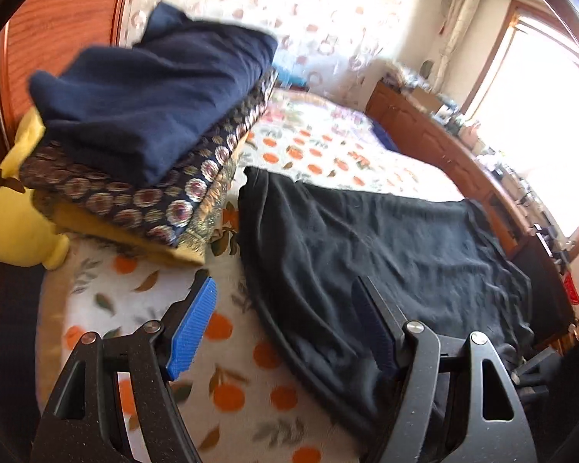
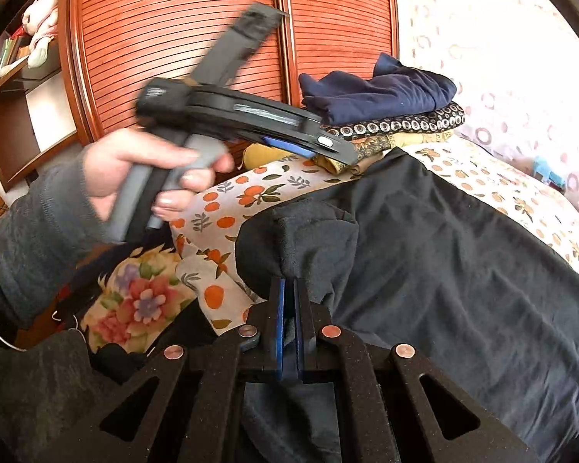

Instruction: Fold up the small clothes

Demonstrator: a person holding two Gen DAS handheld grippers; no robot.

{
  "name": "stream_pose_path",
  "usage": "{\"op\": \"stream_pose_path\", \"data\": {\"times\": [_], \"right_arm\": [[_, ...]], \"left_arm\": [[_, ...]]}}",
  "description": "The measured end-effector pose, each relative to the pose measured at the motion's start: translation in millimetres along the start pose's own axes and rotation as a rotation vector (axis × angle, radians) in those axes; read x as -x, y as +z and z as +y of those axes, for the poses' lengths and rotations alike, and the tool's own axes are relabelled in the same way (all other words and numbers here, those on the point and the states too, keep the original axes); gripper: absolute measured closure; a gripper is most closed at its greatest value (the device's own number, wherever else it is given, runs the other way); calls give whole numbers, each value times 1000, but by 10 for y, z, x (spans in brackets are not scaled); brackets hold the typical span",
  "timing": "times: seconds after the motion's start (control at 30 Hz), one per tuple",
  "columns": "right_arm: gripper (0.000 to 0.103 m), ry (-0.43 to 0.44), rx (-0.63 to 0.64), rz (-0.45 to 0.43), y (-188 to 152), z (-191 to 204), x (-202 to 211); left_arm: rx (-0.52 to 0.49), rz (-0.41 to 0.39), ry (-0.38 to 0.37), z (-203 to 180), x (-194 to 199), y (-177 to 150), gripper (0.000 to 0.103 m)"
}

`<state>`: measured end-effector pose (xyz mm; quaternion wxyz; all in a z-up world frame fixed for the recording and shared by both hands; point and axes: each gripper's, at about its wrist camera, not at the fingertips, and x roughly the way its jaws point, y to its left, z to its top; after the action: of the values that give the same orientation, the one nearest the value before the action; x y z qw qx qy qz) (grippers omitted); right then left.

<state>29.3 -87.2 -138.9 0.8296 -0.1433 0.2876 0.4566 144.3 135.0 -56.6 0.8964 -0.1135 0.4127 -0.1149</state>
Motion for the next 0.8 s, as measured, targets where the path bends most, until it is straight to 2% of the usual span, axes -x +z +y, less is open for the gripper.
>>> {"op": "stream_pose_path", "data": {"times": [0.2, 0.27, 0.37, 0.4, 0.47, 0.53, 0.67, 0.8], "right_arm": [[99, -1, -11, -20, -18, -22, 18], [99, -4, -14, -26, -31, -41, 16], [99, -5, -32, -38, -72, -86, 44], [99, -5, -39, -42, -86, -103, 56], [99, -9, -51, -48, -115, -134, 81], [99, -12, -63, -58, -145, -162, 117], [99, -27, -81, -99, -195, -218, 325], [99, -77, -114, -161, -282, -360, 763]], "left_arm": [[-2, 75, 45, 2, -369, 76, 30], [-20, 100, 45, -33, -443, 68, 40], [-39, 111, 60, -80, -505, 61, 46], [-42, 110, 64, -91, -508, 64, 51], [-34, 126, 30, -139, -531, 75, 78], [-62, 127, 35, -229, -539, 94, 94], [-134, 77, 15, -588, -376, 213, 96], [-235, 16, -48, -1271, -201, 442, 96]]}}
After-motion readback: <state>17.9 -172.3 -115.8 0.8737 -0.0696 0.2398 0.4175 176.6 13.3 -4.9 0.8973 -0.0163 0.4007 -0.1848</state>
